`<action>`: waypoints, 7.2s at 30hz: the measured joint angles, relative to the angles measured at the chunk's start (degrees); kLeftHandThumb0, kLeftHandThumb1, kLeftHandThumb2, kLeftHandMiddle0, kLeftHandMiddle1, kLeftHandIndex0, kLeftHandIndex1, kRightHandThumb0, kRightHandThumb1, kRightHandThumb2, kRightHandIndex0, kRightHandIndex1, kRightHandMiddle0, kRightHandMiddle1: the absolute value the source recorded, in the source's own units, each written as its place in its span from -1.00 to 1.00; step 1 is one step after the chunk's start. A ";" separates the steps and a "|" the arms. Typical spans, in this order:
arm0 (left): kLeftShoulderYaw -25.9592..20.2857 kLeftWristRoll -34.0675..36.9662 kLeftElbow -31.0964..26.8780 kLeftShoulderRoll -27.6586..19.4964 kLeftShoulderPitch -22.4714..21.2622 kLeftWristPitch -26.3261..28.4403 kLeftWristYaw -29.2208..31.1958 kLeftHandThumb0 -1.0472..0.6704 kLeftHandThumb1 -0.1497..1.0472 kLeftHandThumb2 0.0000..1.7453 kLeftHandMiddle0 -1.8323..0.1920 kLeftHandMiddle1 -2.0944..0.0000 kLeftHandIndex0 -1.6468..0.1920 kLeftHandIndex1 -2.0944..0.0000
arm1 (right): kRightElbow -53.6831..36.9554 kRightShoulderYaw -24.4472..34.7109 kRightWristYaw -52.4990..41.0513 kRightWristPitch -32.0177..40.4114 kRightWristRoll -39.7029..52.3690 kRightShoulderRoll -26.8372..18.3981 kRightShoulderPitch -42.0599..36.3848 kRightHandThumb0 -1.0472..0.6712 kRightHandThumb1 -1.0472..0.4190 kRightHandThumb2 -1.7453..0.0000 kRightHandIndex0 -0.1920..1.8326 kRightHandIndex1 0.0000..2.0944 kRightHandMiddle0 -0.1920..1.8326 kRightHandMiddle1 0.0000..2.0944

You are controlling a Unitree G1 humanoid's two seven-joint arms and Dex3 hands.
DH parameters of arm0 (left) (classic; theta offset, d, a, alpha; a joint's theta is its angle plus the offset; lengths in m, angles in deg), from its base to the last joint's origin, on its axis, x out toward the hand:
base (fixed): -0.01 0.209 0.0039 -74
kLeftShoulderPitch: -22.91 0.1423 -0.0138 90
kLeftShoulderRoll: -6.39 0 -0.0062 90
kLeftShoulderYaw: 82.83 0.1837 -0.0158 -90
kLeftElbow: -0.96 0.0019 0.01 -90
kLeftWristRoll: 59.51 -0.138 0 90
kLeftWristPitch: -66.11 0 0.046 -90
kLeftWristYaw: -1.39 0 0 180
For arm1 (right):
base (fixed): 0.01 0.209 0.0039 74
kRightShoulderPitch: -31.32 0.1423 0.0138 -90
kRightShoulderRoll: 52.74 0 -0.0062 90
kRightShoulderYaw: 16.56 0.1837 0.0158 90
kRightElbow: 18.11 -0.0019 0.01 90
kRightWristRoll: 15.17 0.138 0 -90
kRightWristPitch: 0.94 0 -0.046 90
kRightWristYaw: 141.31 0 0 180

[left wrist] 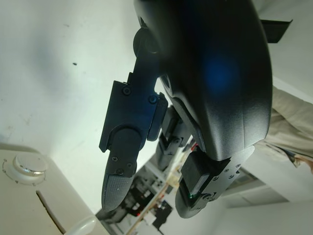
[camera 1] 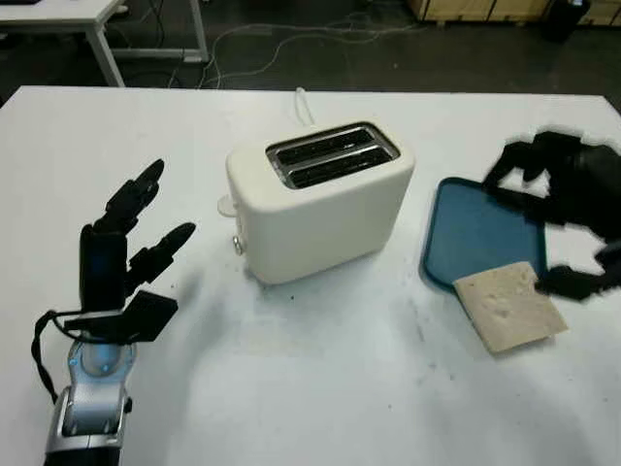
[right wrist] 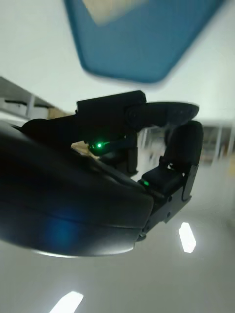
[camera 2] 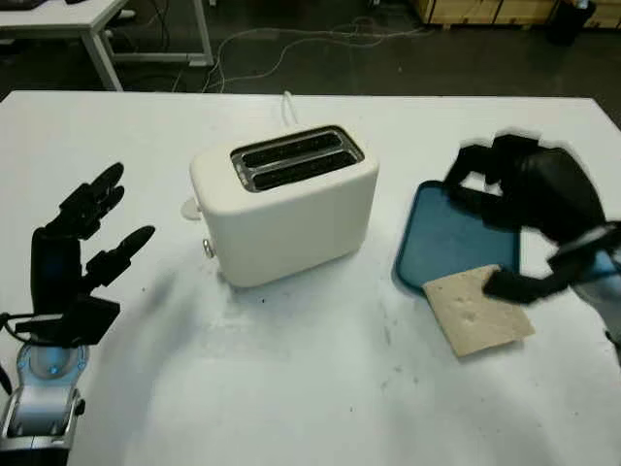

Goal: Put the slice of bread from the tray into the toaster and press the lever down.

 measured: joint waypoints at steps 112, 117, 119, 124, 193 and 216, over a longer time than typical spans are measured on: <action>-0.29 -1.91 0.79 -0.07 -0.32 -0.45 -3.46 -0.28 0.79 -0.94 0.16 1.00 0.18 1.00 | 18.68 -21.72 43.36 4.31 -32.85 -2.38 1.77 -0.29 -0.83 0.33 0.74 0.67 -0.81 0.67; -0.27 -1.92 0.79 -0.07 -0.32 -0.45 -3.47 -0.27 0.79 -0.94 0.16 1.00 0.18 1.00 | 18.73 -17.27 38.43 0.94 -23.03 -2.07 4.26 -0.32 -0.83 0.27 0.35 0.67 -0.81 0.67; -0.26 -1.92 0.79 -0.04 -0.32 -0.45 -3.47 -0.28 0.79 -0.94 0.16 1.00 0.18 1.00 | 18.66 -16.01 36.45 0.37 -20.82 -2.07 5.05 -0.33 -0.83 0.24 -0.55 0.67 -0.81 0.67; -0.25 -2.04 0.79 -0.01 -0.31 -0.45 -3.59 -0.29 0.79 -0.94 0.15 1.00 0.17 1.00 | 17.88 -14.41 33.13 -0.33 -18.43 -2.04 6.42 -0.33 -0.83 0.24 -0.80 0.67 -0.81 0.67; -0.05 -2.02 0.81 0.13 -0.27 -0.67 -4.24 -0.29 0.79 -0.94 0.16 1.00 0.18 1.00 | 27.92 -1.98 -34.98 14.68 20.32 -1.77 54.48 -0.45 -0.83 0.68 -0.12 0.67 -0.24 0.58; -0.05 -2.17 0.21 0.79 -0.04 -0.51 -4.27 -0.28 0.79 -0.95 0.14 0.99 0.16 1.00 | 0.55 -15.01 -42.80 53.86 17.65 12.30 59.31 -0.05 -0.83 0.54 0.16 0.67 -0.07 0.67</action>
